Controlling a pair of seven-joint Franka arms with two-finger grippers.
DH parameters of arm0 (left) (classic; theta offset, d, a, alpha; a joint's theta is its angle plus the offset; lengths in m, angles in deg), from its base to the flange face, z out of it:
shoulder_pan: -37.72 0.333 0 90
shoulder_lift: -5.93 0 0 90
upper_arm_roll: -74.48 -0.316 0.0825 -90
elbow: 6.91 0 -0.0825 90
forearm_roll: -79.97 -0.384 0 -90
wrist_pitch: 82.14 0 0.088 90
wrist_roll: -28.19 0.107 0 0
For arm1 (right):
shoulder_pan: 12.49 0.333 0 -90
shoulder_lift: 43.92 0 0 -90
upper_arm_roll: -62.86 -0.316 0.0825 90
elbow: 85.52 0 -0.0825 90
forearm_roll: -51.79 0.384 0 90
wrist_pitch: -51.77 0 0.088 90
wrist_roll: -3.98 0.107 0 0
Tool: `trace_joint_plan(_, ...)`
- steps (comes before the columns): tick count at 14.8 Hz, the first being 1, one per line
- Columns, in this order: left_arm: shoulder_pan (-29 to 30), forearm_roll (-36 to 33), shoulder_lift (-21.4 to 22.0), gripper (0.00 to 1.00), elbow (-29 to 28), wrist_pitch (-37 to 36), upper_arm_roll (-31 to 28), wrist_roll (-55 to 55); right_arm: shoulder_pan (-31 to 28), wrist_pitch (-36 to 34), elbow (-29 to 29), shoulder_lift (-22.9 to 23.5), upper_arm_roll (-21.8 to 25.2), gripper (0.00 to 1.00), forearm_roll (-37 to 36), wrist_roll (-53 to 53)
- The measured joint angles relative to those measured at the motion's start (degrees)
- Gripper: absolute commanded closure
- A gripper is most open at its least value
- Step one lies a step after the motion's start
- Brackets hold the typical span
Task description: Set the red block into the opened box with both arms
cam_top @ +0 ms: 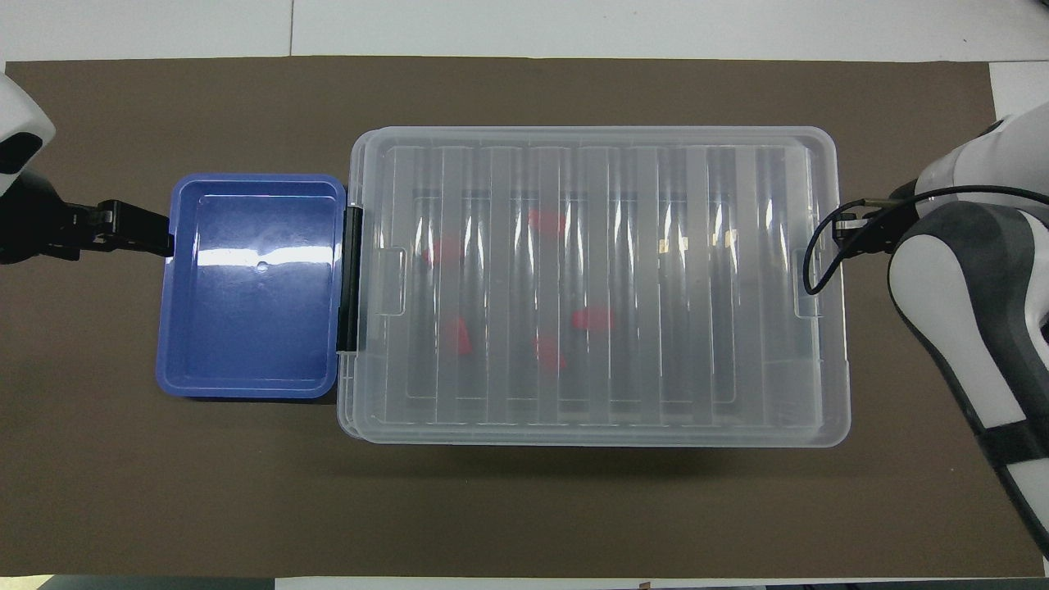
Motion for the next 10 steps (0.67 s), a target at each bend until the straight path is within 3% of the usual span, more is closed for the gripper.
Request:
trace_joint_plan(2, 0.0, 0.0, 0.0, 0.00, 0.0, 0.0, 0.0, 0.0, -0.1, -4.3, -3.3, 0.1, 0.0, 1.00, 0.0, 0.0)
trace_joint_plan(3, 0.0, 0.0, 0.0, 0.00, 0.0, 0.0, 0.0, 0.0, -0.3, -7.2, -5.7, 0.3, 0.1, 0.72, -0.1, 0.0)
trace_joint_plan(4, 0.0, 0.0, 0.0, 0.00, 0.0, 0.0, 0.0, 0.0, -0.7, -9.9, -8.1, 0.5, 0.1, 0.01, -0.1, 0.0)
trace_joint_plan(10, 0.0, 0.0, 0.0, 0.00, 0.0, 0.0, 0.0, 0.0, -1.6, -16.1, -12.8, 0.2, 0.4, 0.00, -0.7, -1.3)
